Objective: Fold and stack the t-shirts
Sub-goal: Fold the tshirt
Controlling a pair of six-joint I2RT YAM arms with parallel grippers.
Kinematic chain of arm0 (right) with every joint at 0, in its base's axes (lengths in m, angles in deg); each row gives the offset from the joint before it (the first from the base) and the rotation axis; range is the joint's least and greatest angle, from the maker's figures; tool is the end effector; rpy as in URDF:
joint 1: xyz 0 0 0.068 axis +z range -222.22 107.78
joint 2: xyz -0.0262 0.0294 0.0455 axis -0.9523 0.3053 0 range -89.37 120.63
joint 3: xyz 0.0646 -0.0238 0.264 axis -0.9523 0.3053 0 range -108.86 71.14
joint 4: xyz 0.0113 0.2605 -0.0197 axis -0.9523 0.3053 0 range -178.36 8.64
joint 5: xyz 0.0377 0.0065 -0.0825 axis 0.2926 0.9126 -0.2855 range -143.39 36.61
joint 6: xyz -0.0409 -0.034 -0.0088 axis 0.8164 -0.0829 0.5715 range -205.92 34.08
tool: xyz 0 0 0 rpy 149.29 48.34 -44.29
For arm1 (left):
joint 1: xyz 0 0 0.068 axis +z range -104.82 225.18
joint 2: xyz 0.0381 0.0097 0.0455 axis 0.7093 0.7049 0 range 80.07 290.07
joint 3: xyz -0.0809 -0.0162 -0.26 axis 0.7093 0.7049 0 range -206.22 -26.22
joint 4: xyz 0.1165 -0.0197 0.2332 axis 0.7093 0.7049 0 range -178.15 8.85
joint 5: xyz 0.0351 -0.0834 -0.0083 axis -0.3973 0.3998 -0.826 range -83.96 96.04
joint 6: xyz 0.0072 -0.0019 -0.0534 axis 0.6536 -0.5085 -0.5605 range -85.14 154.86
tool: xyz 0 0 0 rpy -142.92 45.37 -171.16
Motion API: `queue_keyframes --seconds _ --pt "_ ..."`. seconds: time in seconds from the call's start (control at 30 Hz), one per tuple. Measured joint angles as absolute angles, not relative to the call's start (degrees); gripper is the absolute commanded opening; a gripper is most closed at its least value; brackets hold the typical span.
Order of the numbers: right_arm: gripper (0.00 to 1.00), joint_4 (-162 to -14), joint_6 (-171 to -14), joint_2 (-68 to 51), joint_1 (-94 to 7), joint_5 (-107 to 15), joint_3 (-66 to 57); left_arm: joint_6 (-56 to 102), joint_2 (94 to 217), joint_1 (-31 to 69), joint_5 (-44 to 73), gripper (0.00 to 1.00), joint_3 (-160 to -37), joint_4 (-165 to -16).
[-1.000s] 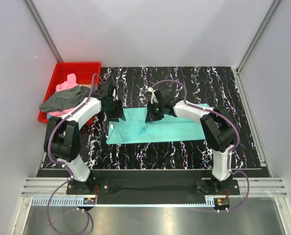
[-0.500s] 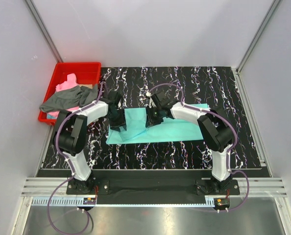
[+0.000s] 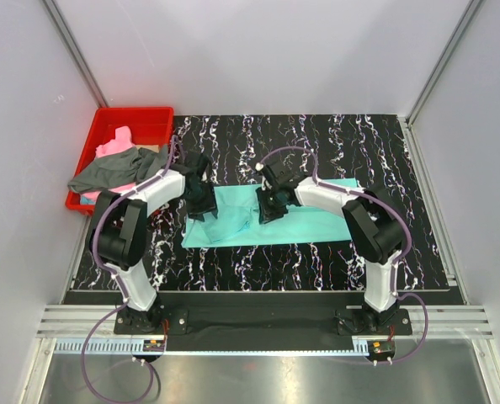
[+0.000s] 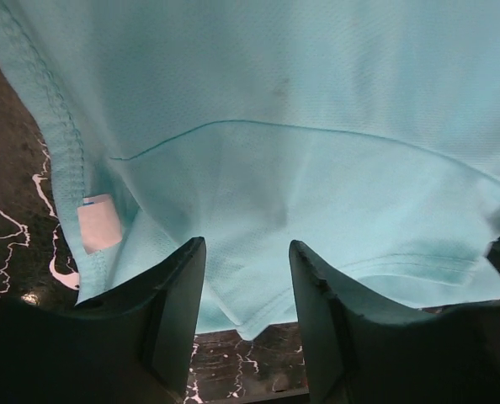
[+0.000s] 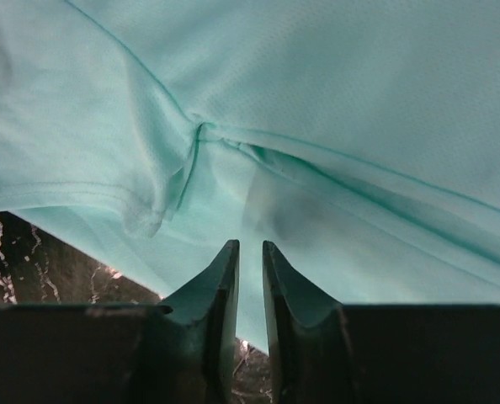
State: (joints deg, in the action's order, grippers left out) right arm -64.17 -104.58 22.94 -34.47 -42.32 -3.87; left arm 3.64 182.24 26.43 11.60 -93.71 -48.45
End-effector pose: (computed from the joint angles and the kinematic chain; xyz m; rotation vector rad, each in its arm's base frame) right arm 0.3148 0.2524 0.1612 -0.5207 2.6891 0.5626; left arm 0.3214 -0.1128 0.1760 -0.2981 2.9055 -0.2978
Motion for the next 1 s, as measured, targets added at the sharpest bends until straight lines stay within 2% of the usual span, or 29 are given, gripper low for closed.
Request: queue_keyframes --seconds 0.23,0.6,0.83,1.0 --pt "0.12 -63.3 -106.5 21.2 -34.4 -38.8 -8.2 3.1 180.4 27.1 11.9 0.51 -99.0 -48.3" --pt "0.10 -71.8 -110.6 27.9 -34.2 -30.2 -9.2 -0.2 188.4 31.7 14.9 0.49 -101.6 -52.5" --pt "0.11 -74.0 -111.3 29.5 -34.2 -30.8 -5.9 -1.7 191.2 31.5 14.0 0.49 -101.6 -52.8" --pt "0.21 -74.3 -111.3 27.6 -34.1 -32.3 -4.6 -1.9 192.8 31.3 13.5 0.49 -103.9 -52.1"
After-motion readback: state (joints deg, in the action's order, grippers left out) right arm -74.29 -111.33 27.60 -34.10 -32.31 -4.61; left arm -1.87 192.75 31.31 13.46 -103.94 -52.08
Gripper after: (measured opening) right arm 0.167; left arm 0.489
